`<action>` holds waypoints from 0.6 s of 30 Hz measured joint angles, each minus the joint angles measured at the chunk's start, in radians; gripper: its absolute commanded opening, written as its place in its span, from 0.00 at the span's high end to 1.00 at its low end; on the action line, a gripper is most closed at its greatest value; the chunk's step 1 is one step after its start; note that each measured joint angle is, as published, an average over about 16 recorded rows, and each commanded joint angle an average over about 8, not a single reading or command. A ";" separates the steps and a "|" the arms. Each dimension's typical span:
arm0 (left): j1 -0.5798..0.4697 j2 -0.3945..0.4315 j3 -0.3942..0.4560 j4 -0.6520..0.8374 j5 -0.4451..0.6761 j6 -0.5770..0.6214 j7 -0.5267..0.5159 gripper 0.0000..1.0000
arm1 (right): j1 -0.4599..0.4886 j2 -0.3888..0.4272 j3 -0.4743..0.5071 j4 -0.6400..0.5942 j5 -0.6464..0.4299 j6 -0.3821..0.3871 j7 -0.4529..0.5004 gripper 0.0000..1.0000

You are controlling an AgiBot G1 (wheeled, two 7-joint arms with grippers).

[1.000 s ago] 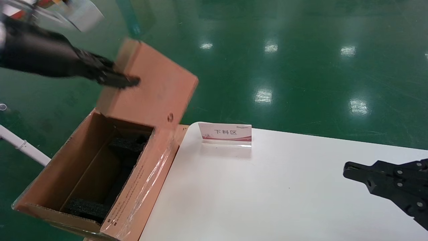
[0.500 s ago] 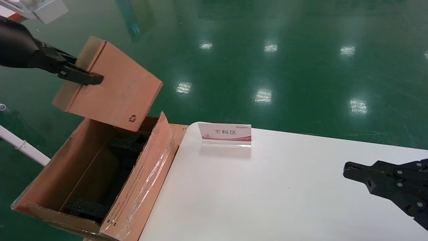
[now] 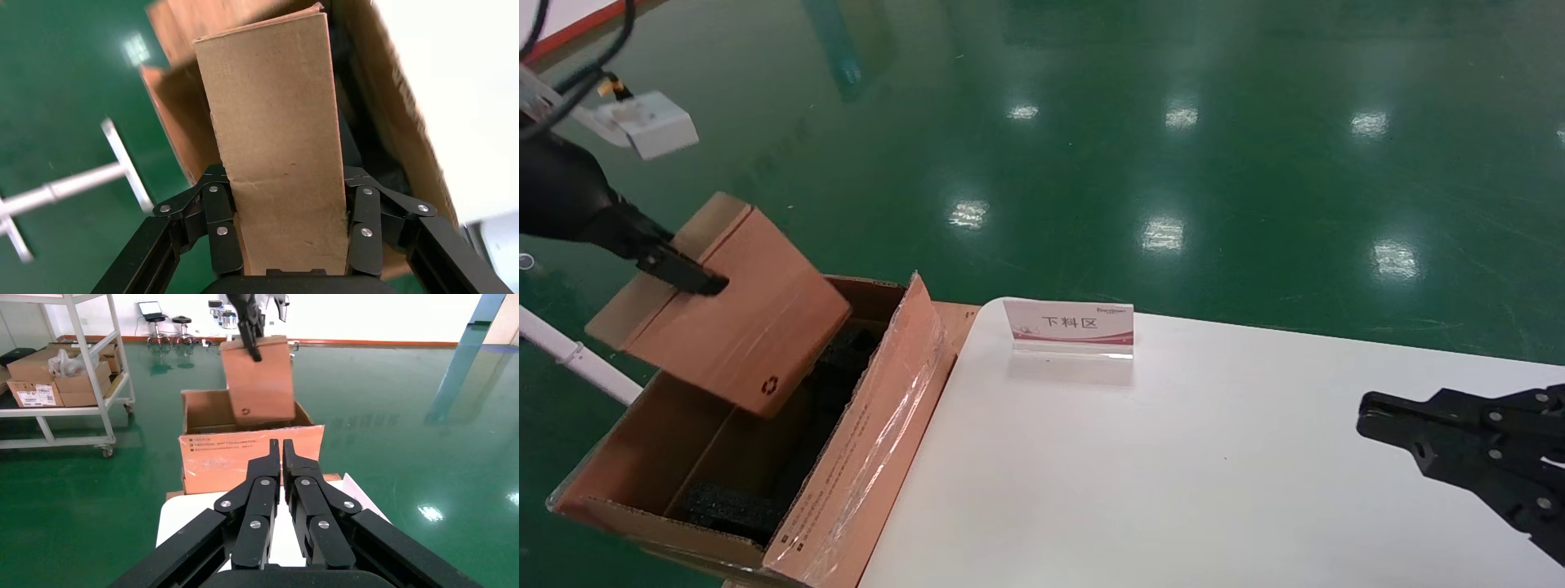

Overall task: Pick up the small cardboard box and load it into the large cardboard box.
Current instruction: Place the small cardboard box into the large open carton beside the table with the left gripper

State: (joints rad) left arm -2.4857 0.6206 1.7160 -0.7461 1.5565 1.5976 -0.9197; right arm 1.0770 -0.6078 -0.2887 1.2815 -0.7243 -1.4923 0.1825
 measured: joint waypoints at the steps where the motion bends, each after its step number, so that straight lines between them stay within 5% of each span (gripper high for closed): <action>1: 0.007 0.008 0.020 0.019 -0.012 -0.001 0.002 1.00 | 0.000 0.000 0.000 0.000 0.000 0.000 0.000 0.00; 18: 0.172 0.123 0.174 0.306 -0.142 -0.045 0.048 1.00 | 0.000 0.000 -0.001 0.000 0.001 0.000 -0.001 0.00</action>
State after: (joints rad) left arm -2.3135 0.7435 1.8905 -0.4403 1.4149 1.5527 -0.8712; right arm 1.0772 -0.6073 -0.2899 1.2815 -0.7235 -1.4918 0.1819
